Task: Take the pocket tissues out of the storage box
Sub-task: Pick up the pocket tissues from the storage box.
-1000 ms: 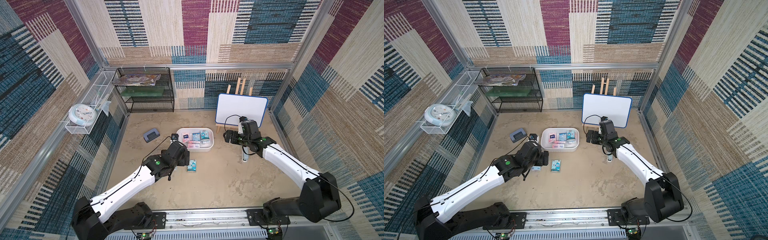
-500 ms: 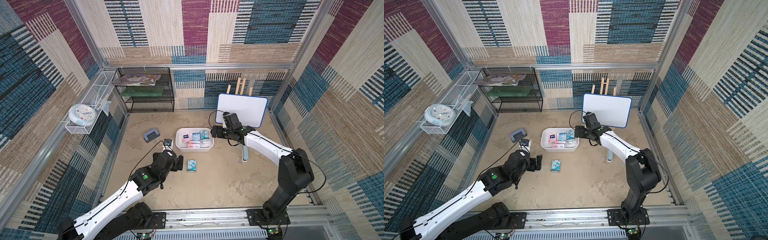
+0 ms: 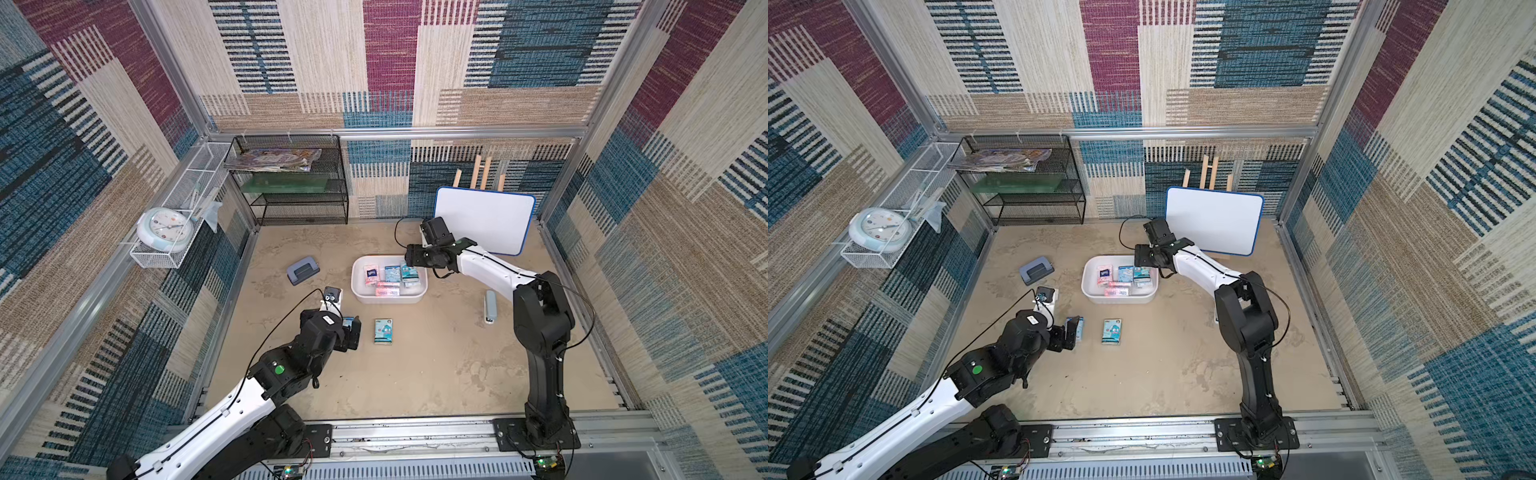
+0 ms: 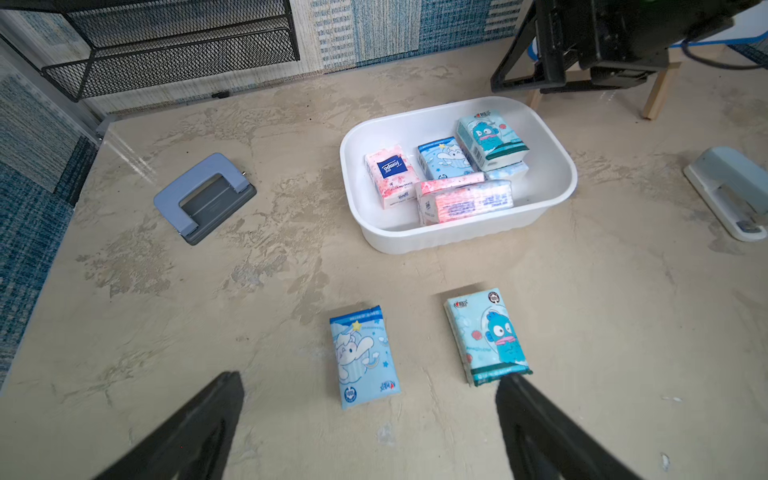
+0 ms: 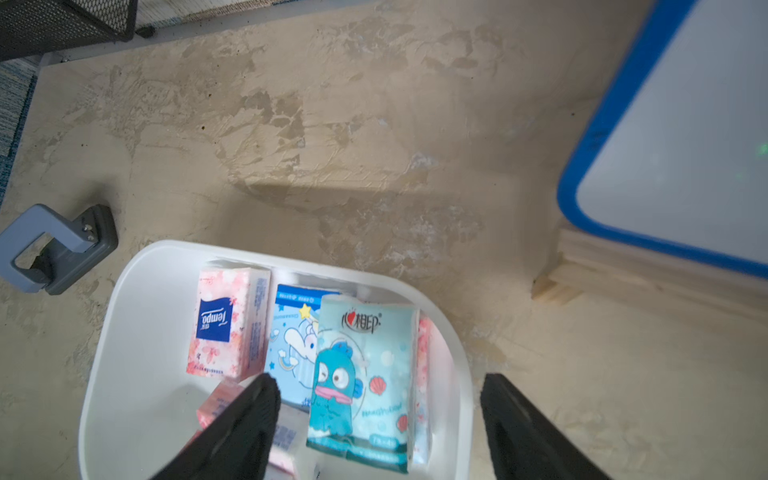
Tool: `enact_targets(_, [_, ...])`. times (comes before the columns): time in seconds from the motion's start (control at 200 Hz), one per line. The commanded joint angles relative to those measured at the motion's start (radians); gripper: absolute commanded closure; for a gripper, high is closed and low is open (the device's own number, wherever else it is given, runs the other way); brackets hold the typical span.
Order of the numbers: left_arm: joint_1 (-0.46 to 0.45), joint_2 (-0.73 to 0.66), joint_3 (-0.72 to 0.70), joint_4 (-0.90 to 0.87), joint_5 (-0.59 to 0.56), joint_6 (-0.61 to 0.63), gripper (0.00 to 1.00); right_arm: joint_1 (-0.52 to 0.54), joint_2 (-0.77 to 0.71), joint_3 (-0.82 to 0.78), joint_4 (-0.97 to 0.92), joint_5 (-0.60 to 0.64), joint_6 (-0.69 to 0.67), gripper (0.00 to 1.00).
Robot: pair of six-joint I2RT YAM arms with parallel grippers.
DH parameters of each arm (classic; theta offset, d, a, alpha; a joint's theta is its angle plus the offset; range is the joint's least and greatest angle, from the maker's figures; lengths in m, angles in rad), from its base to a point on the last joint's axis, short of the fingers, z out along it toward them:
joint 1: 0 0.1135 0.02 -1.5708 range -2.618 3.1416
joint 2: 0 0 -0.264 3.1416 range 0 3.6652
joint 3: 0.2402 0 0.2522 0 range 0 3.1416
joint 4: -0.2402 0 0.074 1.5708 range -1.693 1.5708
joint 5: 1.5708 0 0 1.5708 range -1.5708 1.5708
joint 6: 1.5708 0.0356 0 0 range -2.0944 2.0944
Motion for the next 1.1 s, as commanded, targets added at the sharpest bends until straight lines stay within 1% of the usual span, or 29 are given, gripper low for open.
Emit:
enact_targets(0.0, [0.0,-0.012,-0.011,0.017,-0.02,-0.004,0.0,0.013,0.047,0.052,-0.033,0.0,-0.011,0.21])
enact_targets(0.17, [0.0,-0.028,-0.03,0.018,-0.042,-0.024,0.0,0.03,0.094,0.08,-0.049,0.019,0.004,0.21])
enact_targets(0.31, [0.0,-0.032,-0.036,0.019,-0.055,-0.026,0.0,0.036,0.12,0.093,-0.091,0.071,0.024,0.19])
enact_targets(0.451, [0.0,-0.03,-0.042,0.023,-0.062,-0.026,0.0,0.038,0.14,0.095,-0.102,0.074,0.018,0.18])
enact_targets(0.651, [0.0,-0.03,-0.045,0.014,-0.07,-0.034,0.0,0.043,0.157,0.107,-0.118,0.076,0.01,0.28])
enact_targets(0.726, [0.0,-0.029,-0.045,0.011,-0.071,-0.033,0.0,0.044,0.155,0.112,-0.127,0.076,0.01,0.35])
enact_targets(0.821, [0.0,-0.032,-0.044,0.01,-0.073,-0.032,0.0,0.046,0.144,0.113,-0.125,0.08,0.012,0.39])
enact_targets(0.931, [0.0,-0.035,-0.044,0.009,-0.071,-0.035,0.0,0.048,0.126,0.113,-0.123,0.088,0.012,0.41])
enact_targets(1.092, [0.0,-0.042,-0.044,0.01,-0.067,-0.036,0.0,0.051,0.083,0.103,-0.118,0.097,0.021,0.42])
